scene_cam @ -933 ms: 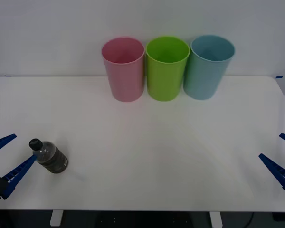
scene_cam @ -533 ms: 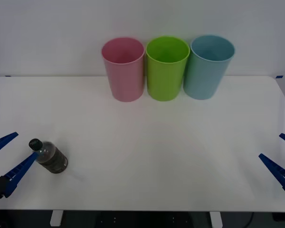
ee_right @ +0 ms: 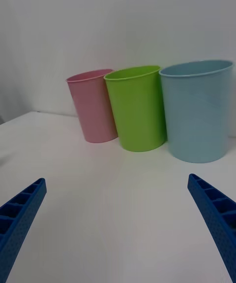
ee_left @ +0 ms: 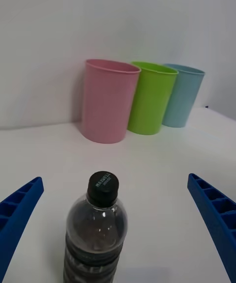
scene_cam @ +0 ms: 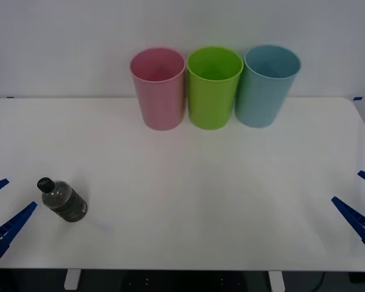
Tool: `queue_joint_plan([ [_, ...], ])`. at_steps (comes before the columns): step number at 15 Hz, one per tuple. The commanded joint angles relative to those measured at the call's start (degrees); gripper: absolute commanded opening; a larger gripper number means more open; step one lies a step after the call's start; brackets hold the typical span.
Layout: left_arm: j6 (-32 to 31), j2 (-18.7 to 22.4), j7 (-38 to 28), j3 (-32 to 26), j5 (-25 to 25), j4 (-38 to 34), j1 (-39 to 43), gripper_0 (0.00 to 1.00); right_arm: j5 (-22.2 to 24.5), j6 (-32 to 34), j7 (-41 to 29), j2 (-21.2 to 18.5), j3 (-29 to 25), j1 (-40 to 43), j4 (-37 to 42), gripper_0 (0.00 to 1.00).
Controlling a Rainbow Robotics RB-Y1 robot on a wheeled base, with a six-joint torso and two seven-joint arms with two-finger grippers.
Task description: Grasp the object on the table and drop it into the matching bin: aluminum can to the light blue bin, PET bottle to the pink bin.
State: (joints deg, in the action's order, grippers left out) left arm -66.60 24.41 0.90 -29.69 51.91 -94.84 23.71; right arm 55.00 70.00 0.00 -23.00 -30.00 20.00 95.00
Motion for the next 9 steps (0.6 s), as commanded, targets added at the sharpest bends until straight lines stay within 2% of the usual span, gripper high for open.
queue_joint_plan([
  [1, 1.30, -0.07, 1.03, -0.28, 0.83, 0.00, 1.69, 1.00, 0.00, 0.00, 0.00, 0.00, 0.00, 0.00, 0.00, 1.00],
  [5, 2.79, 0.02, 2.87, -0.90, 3.38, 0.00, 3.71, 1.00, 0.00, 0.00, 0.00, 0.00, 0.00, 0.00, 0.00, 1.00],
  [9, 5.25, -0.07, 10.78, 0.33, 4.25, 2.81, 5.03, 1.00, 0.00, 0.00, 0.00, 0.00, 0.00, 0.00, 0.00, 1.00],
])
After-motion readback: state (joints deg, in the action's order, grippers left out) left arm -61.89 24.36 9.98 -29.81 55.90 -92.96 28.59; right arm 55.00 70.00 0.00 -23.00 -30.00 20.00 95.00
